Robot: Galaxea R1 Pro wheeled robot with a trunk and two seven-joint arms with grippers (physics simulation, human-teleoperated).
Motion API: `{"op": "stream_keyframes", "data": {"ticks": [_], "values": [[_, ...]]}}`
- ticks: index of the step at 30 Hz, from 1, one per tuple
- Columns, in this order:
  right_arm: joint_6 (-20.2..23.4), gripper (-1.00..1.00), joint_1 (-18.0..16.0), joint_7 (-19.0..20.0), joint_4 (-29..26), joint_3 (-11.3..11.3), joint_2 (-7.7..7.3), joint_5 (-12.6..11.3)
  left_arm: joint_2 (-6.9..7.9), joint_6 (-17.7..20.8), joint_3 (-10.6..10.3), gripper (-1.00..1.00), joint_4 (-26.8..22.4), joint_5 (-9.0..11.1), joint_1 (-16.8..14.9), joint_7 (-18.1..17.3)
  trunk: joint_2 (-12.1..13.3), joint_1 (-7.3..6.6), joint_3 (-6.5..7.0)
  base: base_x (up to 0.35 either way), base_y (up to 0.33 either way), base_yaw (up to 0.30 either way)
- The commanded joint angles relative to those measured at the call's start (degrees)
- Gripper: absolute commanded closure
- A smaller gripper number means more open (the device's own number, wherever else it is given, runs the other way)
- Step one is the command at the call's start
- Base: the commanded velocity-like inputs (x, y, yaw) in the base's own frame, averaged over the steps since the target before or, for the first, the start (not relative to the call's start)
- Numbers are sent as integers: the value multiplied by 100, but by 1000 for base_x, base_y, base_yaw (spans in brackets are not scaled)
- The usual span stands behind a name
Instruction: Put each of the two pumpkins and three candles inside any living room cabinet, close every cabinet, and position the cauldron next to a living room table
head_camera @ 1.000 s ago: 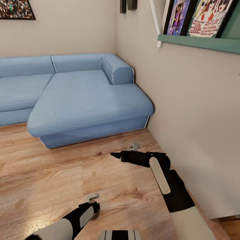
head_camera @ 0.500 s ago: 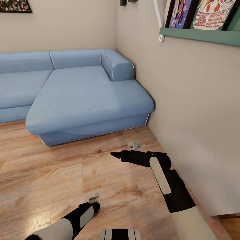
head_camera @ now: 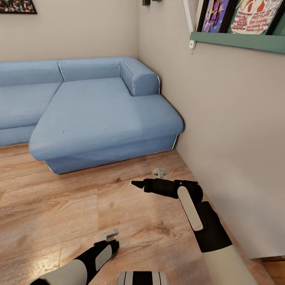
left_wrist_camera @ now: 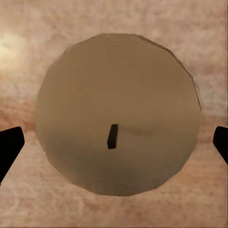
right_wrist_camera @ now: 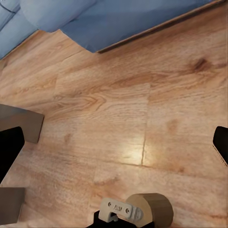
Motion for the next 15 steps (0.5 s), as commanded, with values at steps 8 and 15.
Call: {"op": "stream_keyframes", "data": {"ticks": [8, 15], "values": [[21, -100, -3, 50, -2, -6, 3, 62, 3, 27, -49, -100, -13, 33, -2, 34, -2, 1, -4, 71, 0, 0], [21, -100, -3, 49, -2, -6, 3, 62, 3, 27, -48, -100, -13, 33, -2, 30, -2, 1, -4, 39, 0, 0]]}}
